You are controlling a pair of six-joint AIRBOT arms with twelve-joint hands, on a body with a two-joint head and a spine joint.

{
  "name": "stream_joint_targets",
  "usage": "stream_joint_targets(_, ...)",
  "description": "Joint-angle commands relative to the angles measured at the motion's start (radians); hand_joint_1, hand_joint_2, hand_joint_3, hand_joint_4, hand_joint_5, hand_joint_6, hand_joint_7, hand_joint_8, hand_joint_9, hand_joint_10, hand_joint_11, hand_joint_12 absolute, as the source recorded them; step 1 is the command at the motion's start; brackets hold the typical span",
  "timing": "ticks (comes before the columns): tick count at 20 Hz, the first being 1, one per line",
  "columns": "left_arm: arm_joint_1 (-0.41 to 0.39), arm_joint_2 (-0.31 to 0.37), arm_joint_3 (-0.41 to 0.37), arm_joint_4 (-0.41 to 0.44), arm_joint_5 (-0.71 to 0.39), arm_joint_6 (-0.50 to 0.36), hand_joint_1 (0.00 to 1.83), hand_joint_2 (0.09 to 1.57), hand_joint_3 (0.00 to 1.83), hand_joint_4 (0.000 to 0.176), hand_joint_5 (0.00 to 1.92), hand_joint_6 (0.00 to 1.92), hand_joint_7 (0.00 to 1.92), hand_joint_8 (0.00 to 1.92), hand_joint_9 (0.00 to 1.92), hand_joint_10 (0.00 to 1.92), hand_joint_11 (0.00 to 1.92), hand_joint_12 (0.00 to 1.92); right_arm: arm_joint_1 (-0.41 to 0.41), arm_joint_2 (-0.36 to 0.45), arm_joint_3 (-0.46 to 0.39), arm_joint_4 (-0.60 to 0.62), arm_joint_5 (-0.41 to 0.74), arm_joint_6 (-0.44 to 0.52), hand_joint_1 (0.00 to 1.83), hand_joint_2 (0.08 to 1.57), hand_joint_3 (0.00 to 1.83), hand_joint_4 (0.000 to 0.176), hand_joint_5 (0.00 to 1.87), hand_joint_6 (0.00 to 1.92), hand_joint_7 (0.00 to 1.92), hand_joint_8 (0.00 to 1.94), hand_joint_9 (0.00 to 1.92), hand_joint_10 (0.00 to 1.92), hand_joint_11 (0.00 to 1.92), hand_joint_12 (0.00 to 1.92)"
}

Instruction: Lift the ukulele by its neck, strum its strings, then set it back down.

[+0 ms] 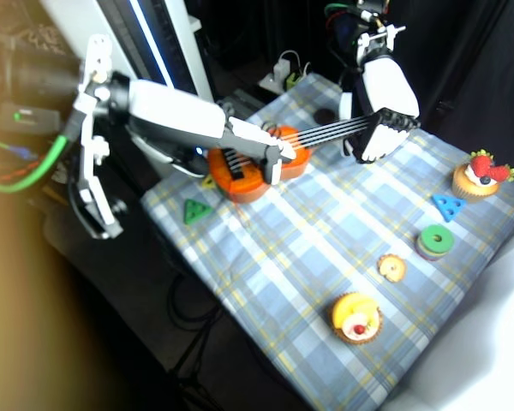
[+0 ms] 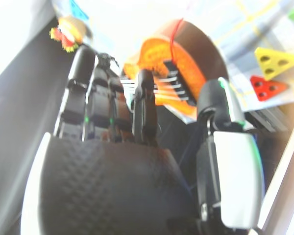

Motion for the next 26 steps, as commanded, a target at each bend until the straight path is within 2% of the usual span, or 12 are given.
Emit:
stream_joint_targets(1,-0.015,0.003,-0.005,0.010,-0.121,-0.016,1.53,1.17,0.00,0.000,1.01,1.92,1.23,1.92,1.50,1.92,1.57,1.92,0.006,0.006,-0.003,0.039,-0.059,-0.004,0.60,1.26,0.01,0.028,0.37,0.00,0.10,0.00,0.10,0.02,0.00,1.17)
stream_joint_targets(4,-0.010,0.005,-0.004,0.004,-0.122,-0.016,1.52,1.17,0.00,0.004,1.01,1.92,1.24,1.92,1.50,1.92,1.55,1.92,0.005,0.012,-0.014,0.092,-0.043,-0.004,0.79,1.26,0.01,0.000,0.47,0.01,0.00,0.00,0.00,0.00,0.00,0.24)
stream_joint_targets(5,-0.008,0.005,-0.003,0.001,-0.122,-0.016,1.51,1.17,0.00,0.004,1.01,1.92,1.24,1.92,1.49,1.92,1.55,1.92,0.006,0.016,-0.014,0.123,-0.032,-0.004,0.82,1.26,0.00,0.000,0.49,0.01,0.02,0.00,0.01,0.00,0.00,0.33)
stream_joint_targets(6,-0.007,0.005,-0.002,-0.001,-0.122,-0.017,1.51,1.18,0.00,0.007,1.00,1.92,1.23,1.92,1.49,1.92,1.55,1.92,0.006,0.020,-0.015,0.135,-0.028,-0.004,0.85,1.25,0.00,0.000,0.47,0.01,0.17,0.00,0.21,0.07,0.00,1.05)
stream_joint_targets(7,-0.007,0.005,-0.002,-0.002,-0.123,-0.017,1.52,1.17,0.00,0.008,1.01,1.92,1.23,1.92,1.49,1.92,1.55,1.92,0.009,0.026,-0.017,0.145,-0.023,-0.004,0.91,1.25,0.00,0.000,0.49,0.01,0.66,0.34,0.60,0.87,0.47,1.60)
stream_joint_targets(8,-0.006,0.005,-0.002,-0.002,-0.123,-0.017,1.54,1.17,0.00,0.007,1.00,1.92,1.22,1.92,1.48,1.92,1.54,1.92,0.014,0.029,-0.018,0.148,-0.022,-0.004,0.90,1.25,0.00,0.000,0.52,0.01,0.58,0.28,0.46,1.04,0.46,1.69)
stream_joint_targets(9,-0.006,0.006,-0.002,-0.002,-0.123,-0.017,1.53,1.16,0.00,0.005,1.00,1.92,1.21,1.92,1.47,1.92,1.53,1.92,0.023,0.034,-0.019,0.151,-0.021,-0.004,0.89,1.24,0.00,0.000,0.52,0.00,0.44,0.11,0.21,0.79,0.09,1.67)
stream_joint_targets(10,-0.006,0.006,-0.002,-0.002,-0.123,-0.017,1.51,1.18,0.00,0.001,0.97,1.92,1.17,1.92,1.44,1.92,1.50,1.92,0.033,0.042,-0.022,0.153,-0.020,-0.004,0.88,1.23,0.00,0.000,0.58,0.01,0.21,0.02,0.07,0.30,0.02,1.03)
stream_joint_targets(13,-0.006,0.006,-0.002,-0.003,-0.125,-0.017,1.49,1.18,0.00,0.000,0.96,1.92,1.16,1.92,1.43,1.92,1.49,1.92,0.066,0.065,-0.032,0.156,-0.028,-0.026,0.84,1.23,0.00,0.000,0.64,0.01,0.16,0.00,0.08,0.03,0.00,0.36)
stream_joint_targets(24,-0.008,0.004,-0.001,-0.006,-0.126,-0.017,1.51,1.18,0.00,0.003,0.99,1.92,1.19,1.92,1.45,1.92,1.51,1.92,0.104,0.078,-0.027,0.134,-0.068,-0.053,0.84,1.23,0.00,0.000,0.65,0.00,0.17,0.00,0.09,0.01,0.00,0.31)
stream_joint_targets(25,-0.009,0.003,-0.002,-0.006,-0.126,-0.017,1.52,1.18,0.00,0.001,0.98,1.92,1.18,1.92,1.45,1.92,1.51,1.92,0.103,0.078,-0.027,0.133,-0.068,-0.053,0.56,1.25,0.00,0.000,0.35,0.00,0.10,0.00,0.04,0.00,0.00,0.50)
stream_joint_targets(26,-0.011,0.001,-0.002,-0.006,-0.126,-0.017,1.53,1.18,0.00,0.000,0.98,1.92,1.18,1.92,1.45,1.92,1.51,1.92,0.089,0.075,-0.028,0.133,-0.068,-0.053,0.67,1.22,0.00,0.000,0.34,0.04,0.22,0.01,0.10,0.02,0.00,0.69)
